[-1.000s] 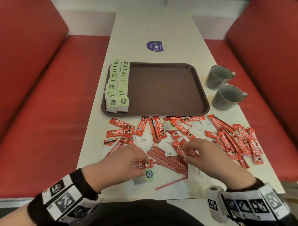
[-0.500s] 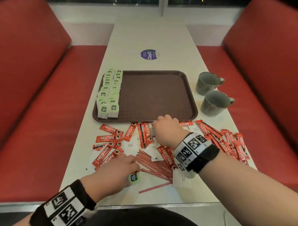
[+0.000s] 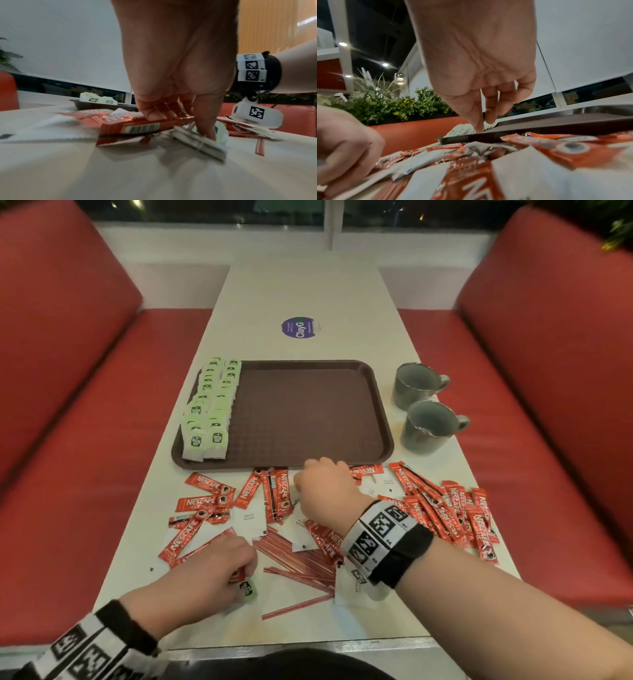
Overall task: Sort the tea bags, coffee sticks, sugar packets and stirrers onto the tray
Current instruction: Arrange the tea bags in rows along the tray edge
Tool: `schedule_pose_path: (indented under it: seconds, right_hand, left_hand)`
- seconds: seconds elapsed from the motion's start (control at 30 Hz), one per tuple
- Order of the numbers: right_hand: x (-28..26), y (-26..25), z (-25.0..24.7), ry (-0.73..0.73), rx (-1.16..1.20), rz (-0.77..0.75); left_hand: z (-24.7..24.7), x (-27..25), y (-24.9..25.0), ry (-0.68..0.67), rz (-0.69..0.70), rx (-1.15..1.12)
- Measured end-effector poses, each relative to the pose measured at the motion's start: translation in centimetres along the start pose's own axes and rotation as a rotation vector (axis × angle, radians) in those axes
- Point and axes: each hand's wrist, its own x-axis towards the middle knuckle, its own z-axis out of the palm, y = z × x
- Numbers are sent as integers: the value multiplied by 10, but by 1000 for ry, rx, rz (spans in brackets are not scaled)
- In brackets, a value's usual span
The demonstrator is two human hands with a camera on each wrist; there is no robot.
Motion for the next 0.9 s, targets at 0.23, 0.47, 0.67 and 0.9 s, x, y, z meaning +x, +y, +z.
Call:
schedule_pose_path:
  seconds: [0.23, 0.47, 0.67, 0.9]
  right_hand:
    - [5, 7, 5, -87, -68, 3]
    - [6, 10, -1, -24, 134, -22]
    - [-13, 45, -34, 180, 804, 182]
    - [-44, 60, -43, 366, 1296, 171]
  left_hand:
    - [-10, -5, -11, 77, -43, -117]
    - [-24, -15, -16, 131, -167, -375]
    - [-29, -29, -22, 248, -268, -606]
    - [-35, -30, -26, 459, -428, -1088]
